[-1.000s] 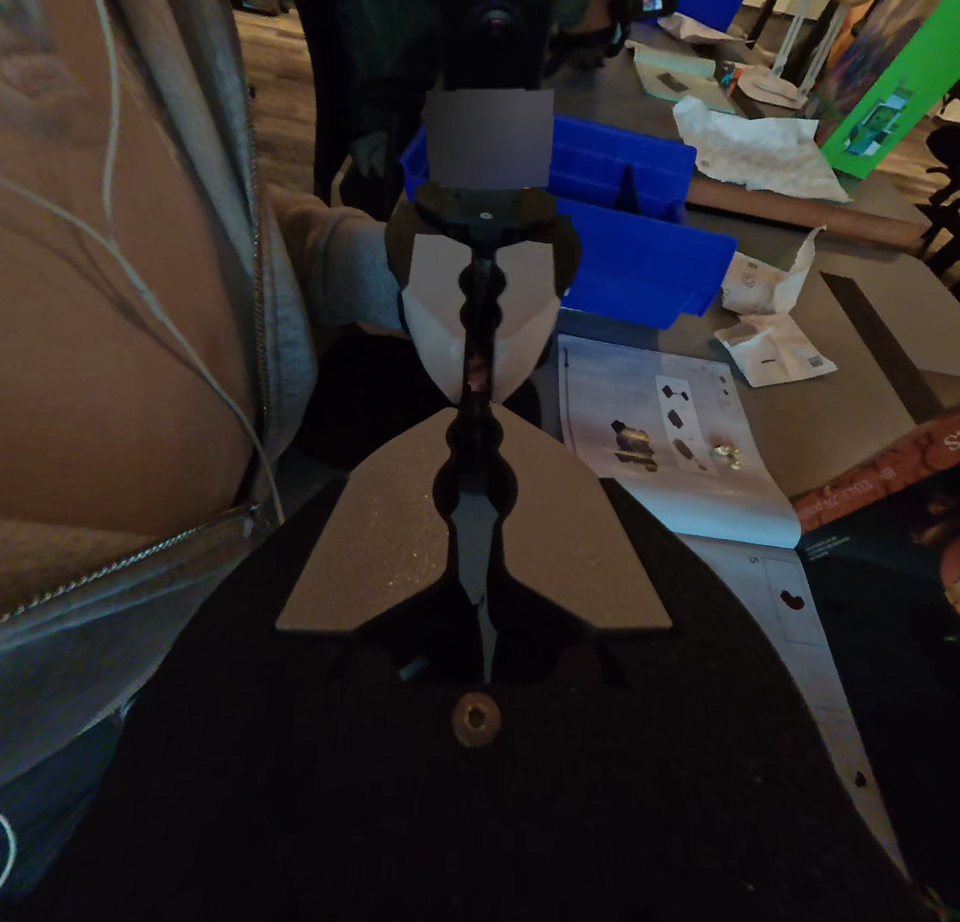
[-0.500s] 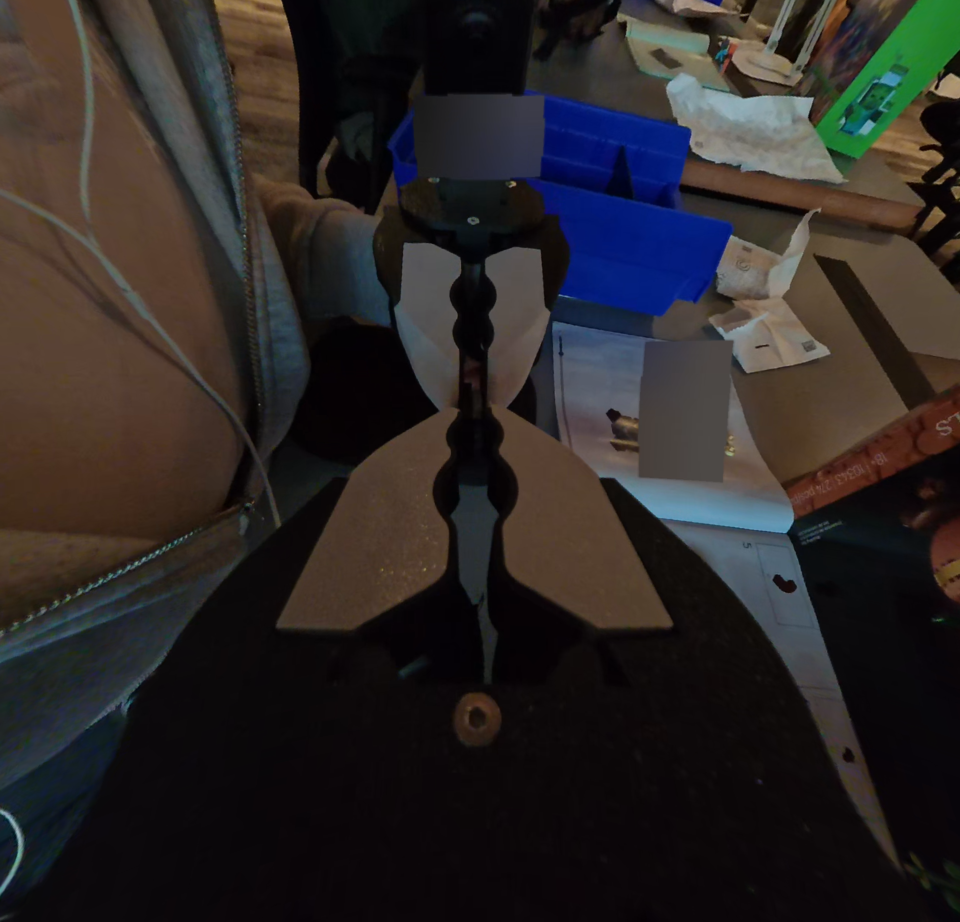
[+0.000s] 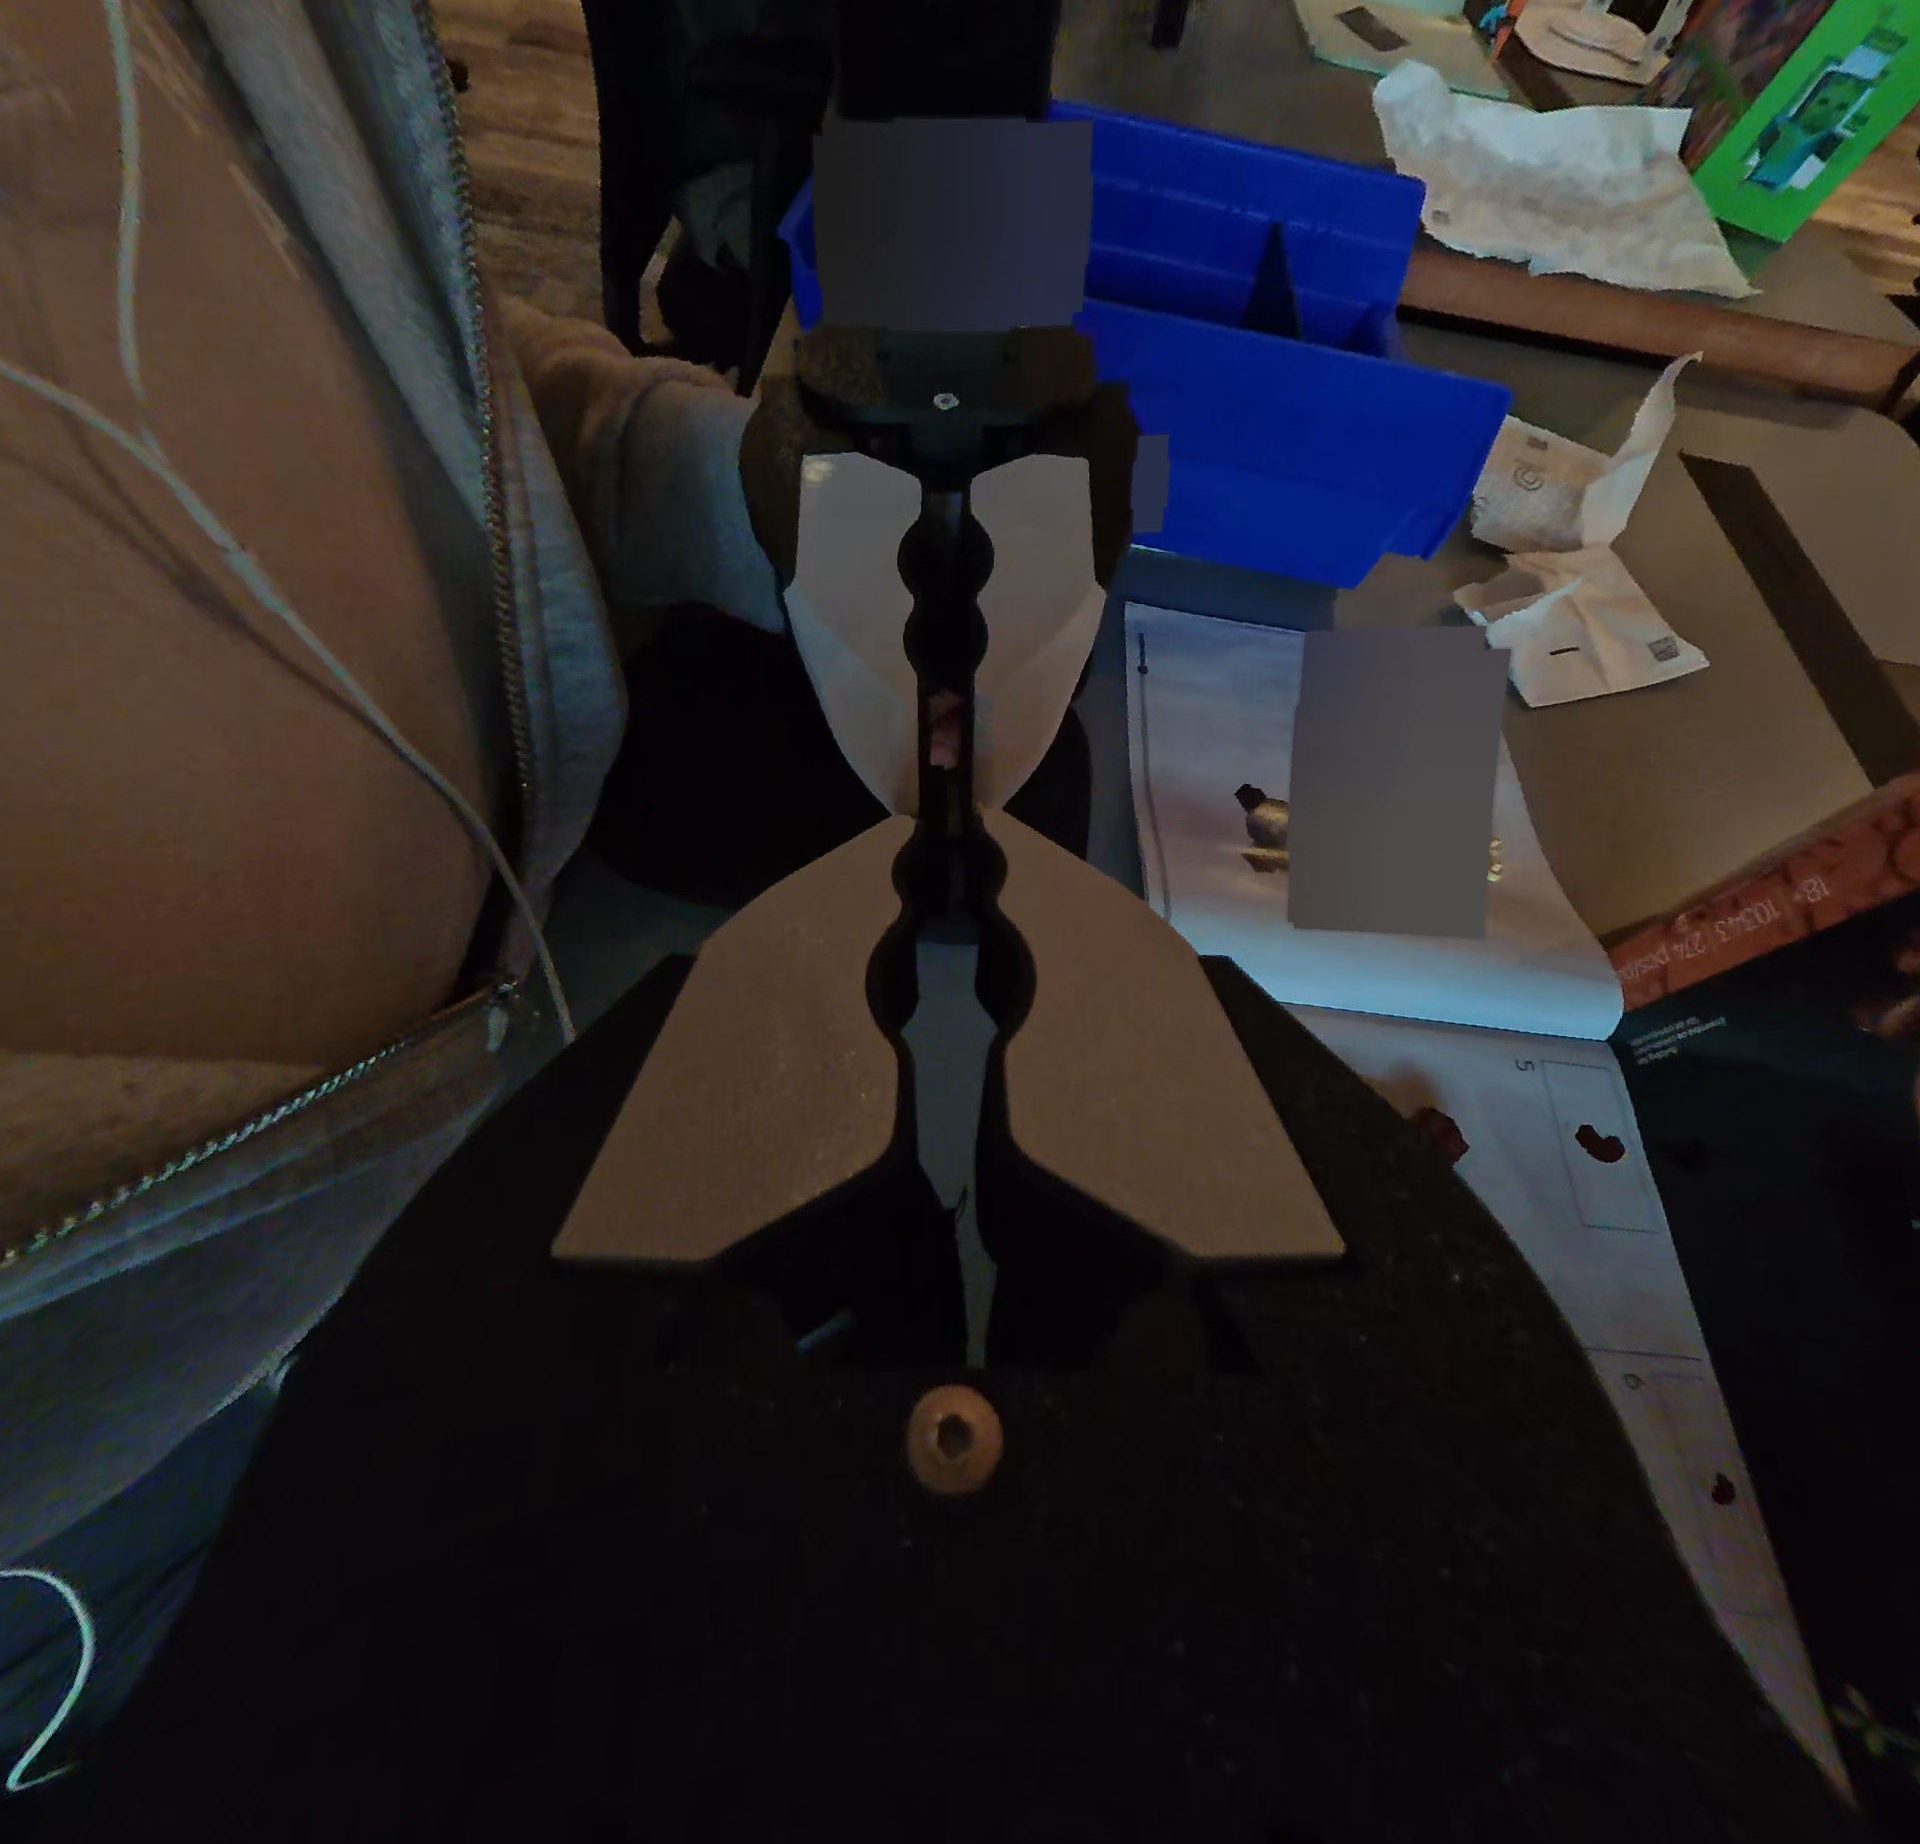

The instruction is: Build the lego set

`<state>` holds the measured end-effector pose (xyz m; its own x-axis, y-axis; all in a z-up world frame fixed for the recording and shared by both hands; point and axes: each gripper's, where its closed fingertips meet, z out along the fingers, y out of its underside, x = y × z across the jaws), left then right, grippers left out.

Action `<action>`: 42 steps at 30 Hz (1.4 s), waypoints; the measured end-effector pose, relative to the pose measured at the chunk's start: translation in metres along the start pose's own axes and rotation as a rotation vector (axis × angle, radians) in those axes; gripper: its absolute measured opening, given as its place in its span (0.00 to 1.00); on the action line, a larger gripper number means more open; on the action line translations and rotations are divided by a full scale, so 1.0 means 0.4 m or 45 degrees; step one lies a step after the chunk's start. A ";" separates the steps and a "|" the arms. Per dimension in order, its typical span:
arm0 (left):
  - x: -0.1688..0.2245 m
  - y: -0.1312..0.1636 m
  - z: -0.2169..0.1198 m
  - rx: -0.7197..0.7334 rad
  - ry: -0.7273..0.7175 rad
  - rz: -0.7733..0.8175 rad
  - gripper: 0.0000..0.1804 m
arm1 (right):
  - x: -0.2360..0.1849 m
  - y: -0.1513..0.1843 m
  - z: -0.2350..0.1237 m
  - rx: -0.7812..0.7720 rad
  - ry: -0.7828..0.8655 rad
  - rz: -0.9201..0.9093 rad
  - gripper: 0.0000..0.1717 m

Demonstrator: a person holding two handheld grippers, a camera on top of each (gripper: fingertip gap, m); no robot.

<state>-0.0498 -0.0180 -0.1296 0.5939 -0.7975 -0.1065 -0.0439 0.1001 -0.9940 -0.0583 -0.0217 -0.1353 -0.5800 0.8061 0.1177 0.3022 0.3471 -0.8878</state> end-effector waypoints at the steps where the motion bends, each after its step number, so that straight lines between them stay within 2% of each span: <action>1: -0.001 0.000 0.000 0.008 -0.009 0.003 0.03 | 0.000 0.001 0.000 0.001 -0.001 0.006 0.02; 6: 0.011 0.016 0.004 -0.018 0.024 0.001 0.03 | -0.012 0.020 0.004 -0.015 -0.054 0.095 0.02; 9: 0.003 0.025 0.009 -0.038 0.015 -0.045 0.03 | 0.000 0.027 0.001 0.011 -0.058 0.236 0.02; 11: -0.009 0.028 0.011 -0.061 0.014 -0.107 0.07 | 0.014 0.026 -0.003 0.105 -0.075 0.428 0.02; 13: -0.037 0.047 0.007 -0.139 -0.045 -0.141 0.20 | 0.032 0.010 -0.020 0.288 -0.151 0.718 0.02; 15: -0.044 0.037 0.002 -0.082 -0.041 -0.223 0.20 | 0.047 0.009 -0.031 0.417 -0.233 0.974 0.02; 17: -0.043 0.020 0.002 0.007 -0.012 -0.361 0.18 | 0.045 0.018 -0.029 0.445 -0.292 1.081 0.02; 20: -0.040 0.024 0.009 0.010 0.010 -0.433 0.14 | 0.036 0.015 -0.018 0.428 -0.341 1.107 0.02; 22: -0.032 0.019 0.011 0.025 0.036 -0.447 0.06 | 0.043 0.012 -0.019 0.417 -0.316 1.071 0.02; 23: -0.032 0.015 0.011 0.040 0.030 -0.454 0.05 | 0.043 0.008 -0.020 0.407 -0.313 1.042 0.02; 26: -0.035 0.003 0.004 0.099 0.019 -0.455 0.03 | 0.036 -0.012 -0.021 0.376 -0.308 0.931 0.04; 28: -0.047 -0.014 -0.007 0.190 0.018 -0.537 0.03 | 0.034 -0.034 -0.030 0.402 -0.344 0.928 0.13; 31: -0.071 -0.030 -0.023 0.309 0.011 -0.661 0.03 | 0.049 -0.040 -0.031 0.484 -0.314 0.965 0.09; 35: -0.080 -0.033 -0.025 0.358 0.009 -0.729 0.03 | 0.069 -0.033 -0.015 0.573 -0.315 1.086 0.05; 38: -0.087 -0.023 -0.028 0.338 -0.025 -0.739 0.03 | 0.076 -0.023 -0.005 0.575 -0.287 1.097 0.04; 42: -0.102 -0.017 -0.036 0.368 -0.069 -0.783 0.03 | 0.086 -0.007 0.006 0.526 -0.241 1.121 0.08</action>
<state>-0.0852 0.0053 -0.1187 0.4820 -0.7298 0.4848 0.5267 -0.2009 -0.8260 -0.0810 0.0039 -0.1296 -0.3976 0.5937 -0.6996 0.4169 -0.5623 -0.7141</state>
